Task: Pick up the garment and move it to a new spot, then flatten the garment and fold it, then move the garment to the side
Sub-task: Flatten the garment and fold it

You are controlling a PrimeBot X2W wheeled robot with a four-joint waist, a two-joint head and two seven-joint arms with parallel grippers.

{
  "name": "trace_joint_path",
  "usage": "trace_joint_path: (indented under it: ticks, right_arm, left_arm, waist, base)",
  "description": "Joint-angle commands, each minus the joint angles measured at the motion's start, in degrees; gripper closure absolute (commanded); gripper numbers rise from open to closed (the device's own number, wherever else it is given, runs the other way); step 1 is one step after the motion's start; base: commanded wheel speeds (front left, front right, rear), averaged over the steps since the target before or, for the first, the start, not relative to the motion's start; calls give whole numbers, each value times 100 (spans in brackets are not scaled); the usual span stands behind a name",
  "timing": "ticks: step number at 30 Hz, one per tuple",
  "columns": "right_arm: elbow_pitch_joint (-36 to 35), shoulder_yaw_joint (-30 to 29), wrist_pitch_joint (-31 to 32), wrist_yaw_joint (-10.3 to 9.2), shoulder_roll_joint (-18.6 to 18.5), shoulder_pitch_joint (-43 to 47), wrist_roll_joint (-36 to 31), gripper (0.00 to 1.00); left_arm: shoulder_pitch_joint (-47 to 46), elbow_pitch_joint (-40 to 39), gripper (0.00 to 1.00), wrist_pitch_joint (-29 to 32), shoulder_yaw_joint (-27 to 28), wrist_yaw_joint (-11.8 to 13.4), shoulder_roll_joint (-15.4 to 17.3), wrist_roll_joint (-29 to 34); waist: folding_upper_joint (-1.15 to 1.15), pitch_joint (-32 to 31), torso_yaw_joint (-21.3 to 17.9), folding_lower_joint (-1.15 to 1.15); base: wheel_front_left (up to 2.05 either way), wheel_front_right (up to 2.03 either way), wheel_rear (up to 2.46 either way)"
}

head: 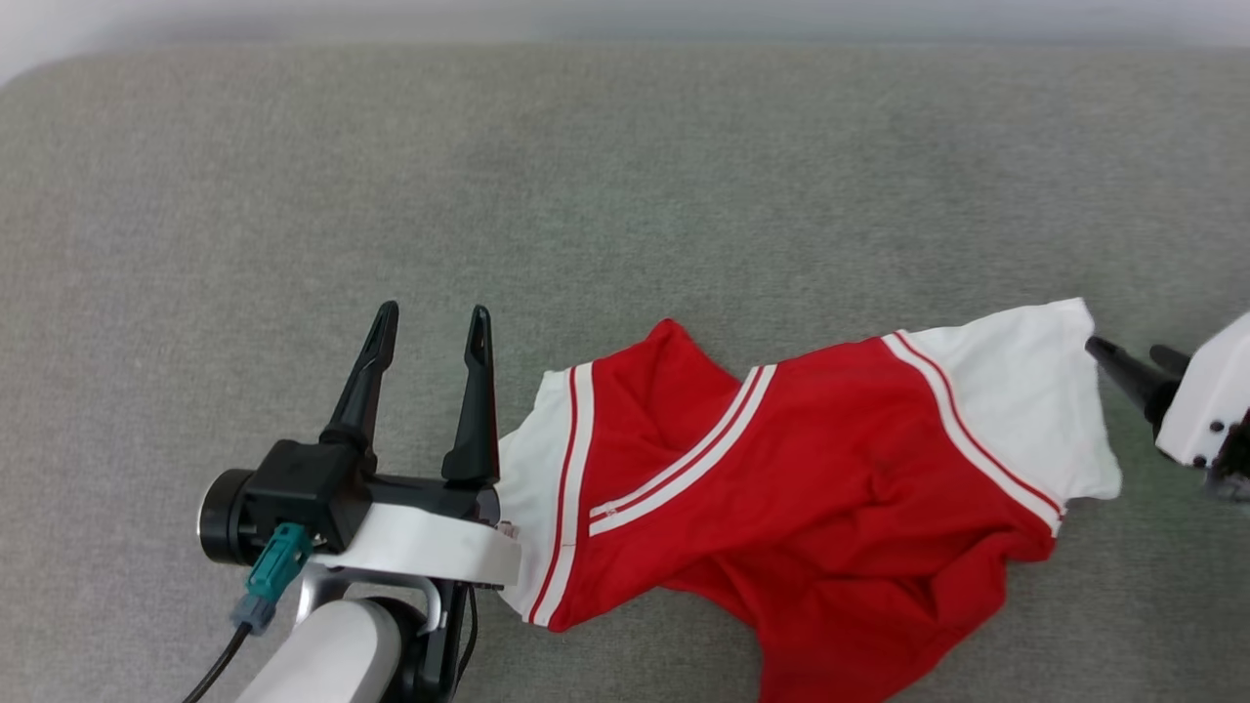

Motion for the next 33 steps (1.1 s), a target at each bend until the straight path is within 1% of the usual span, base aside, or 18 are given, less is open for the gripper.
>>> trace_joint_path:
  ticks: [1,6,10,13,14,15,19,23,26,27,29,31,33]
  right_arm:
    - [206,104,19,-4,-121,-272,8,0]
    - [771,368,-61,-4,-267,-738,80,0]
    - [1237,641,-38,-4,-204,-762,229,0]
    - [1548,865,115,-4,-175,-684,341,0]
    - [1616,922,150,-4,-152,-671,406,53]
    - [1640,982,139,-2,-140,-682,453,100]
    - [1577,1136,-31,-1,-238,-789,481,100]
    - [1303,1218,-351,-2,-468,-877,482,100]
    - [1019,1259,-509,-3,-542,-787,495,100]
    - [938,1268,-535,-3,-569,-718,451,100]
    - [712,1251,-590,-3,-539,-600,451,100]
    - [495,1229,-596,-4,-520,-444,389,100]
    - [278,1188,-580,-3,-457,-310,383,100]
  left_arm:
    - [-133,56,0,-48,8,-43,-53,7]
    - [-294,211,0,-99,-22,-172,-165,20]
    - [-371,329,0,-137,-23,-226,-259,33]
    - [-356,414,0,-148,-4,-256,-285,13]
    - [-341,448,0,-150,1,-269,-286,-6]
    - [-313,488,0,-143,5,-292,-285,-49]
    - [-229,580,0,0,38,-320,-210,-169]
    - [-218,560,0,559,125,-429,94,-424]
    - [-182,374,0,1327,137,-557,462,-700]
    - [-186,314,0,1613,143,-592,628,-773]
    - [-139,163,0,2205,105,-706,866,-1030]
    - [-104,53,0,2814,41,-736,1188,-1142]
    - [-104,-103,0,3318,-33,-763,1400,-1263]
  waist:
    - [0,284,216,0]
    - [0,544,401,0]
    - [0,626,487,0]
    - [0,619,519,0]
    - [0,600,523,0]
    - [0,576,518,0]
    - [0,466,459,0]
    - [0,252,346,0]
    - [0,102,243,0]
    - [0,61,203,0]
    - [0,-4,110,0]
    - [0,-53,12,0]
    - [0,-63,-85,0]
  base:
    - [0,0,0]
    - [0,0,0]
    - [0,0,0]
    - [0,0,0]
    - [0,0,0]
    - [0,0,0]
    - [0,0,0]
    - [0,0,0]
    - [0,0,0]
    - [0,0,0]
    - [0,0,0]
    - [0,0,0]
    - [0,0,0]
